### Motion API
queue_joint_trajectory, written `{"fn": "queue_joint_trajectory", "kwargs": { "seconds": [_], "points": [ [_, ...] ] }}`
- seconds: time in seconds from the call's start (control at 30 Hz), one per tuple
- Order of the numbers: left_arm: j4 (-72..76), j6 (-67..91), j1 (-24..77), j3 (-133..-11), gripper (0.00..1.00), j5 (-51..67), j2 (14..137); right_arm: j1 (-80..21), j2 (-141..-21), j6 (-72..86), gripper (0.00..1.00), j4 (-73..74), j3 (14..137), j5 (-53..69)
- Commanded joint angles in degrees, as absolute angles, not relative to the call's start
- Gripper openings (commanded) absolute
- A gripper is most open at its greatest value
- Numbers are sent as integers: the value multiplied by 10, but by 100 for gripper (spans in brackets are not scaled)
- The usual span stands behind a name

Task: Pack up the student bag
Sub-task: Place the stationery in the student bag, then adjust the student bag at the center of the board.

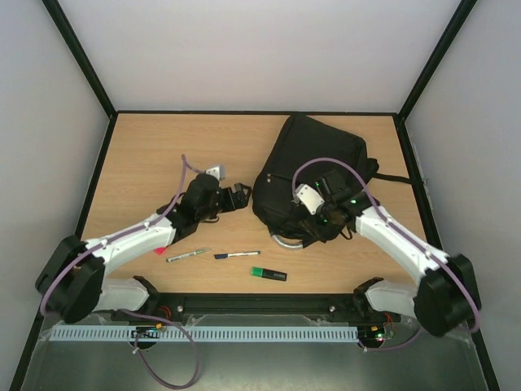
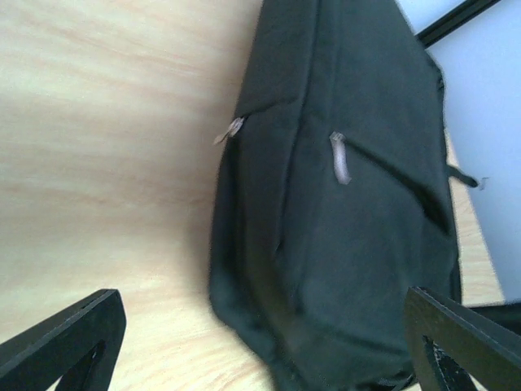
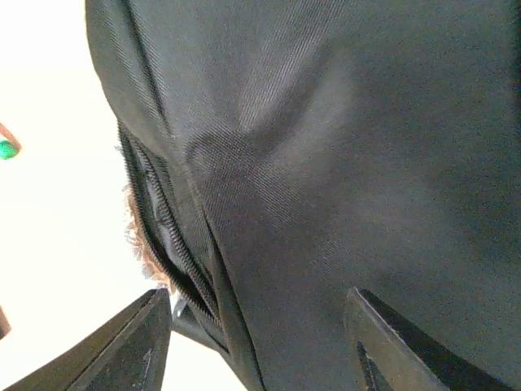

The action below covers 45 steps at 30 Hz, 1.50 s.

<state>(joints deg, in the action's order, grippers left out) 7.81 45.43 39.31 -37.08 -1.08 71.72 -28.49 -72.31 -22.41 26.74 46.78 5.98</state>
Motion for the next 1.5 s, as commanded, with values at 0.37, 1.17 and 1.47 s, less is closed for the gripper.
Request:
{"fn": "queue_joint_trajectory", "kwargs": {
  "seconds": [0.37,1.17,1.47],
  "points": [
    [51,384,333,-673,94,174,1041,-6,-602,-250,74,347,445,30],
    [123,385,411,-483,75,135,957,-3,-1012,-179,65,317,622,149],
    [145,403,483,-442,73,91,947,-59,-1101,-140,64,316,737,123]
  ]
}}
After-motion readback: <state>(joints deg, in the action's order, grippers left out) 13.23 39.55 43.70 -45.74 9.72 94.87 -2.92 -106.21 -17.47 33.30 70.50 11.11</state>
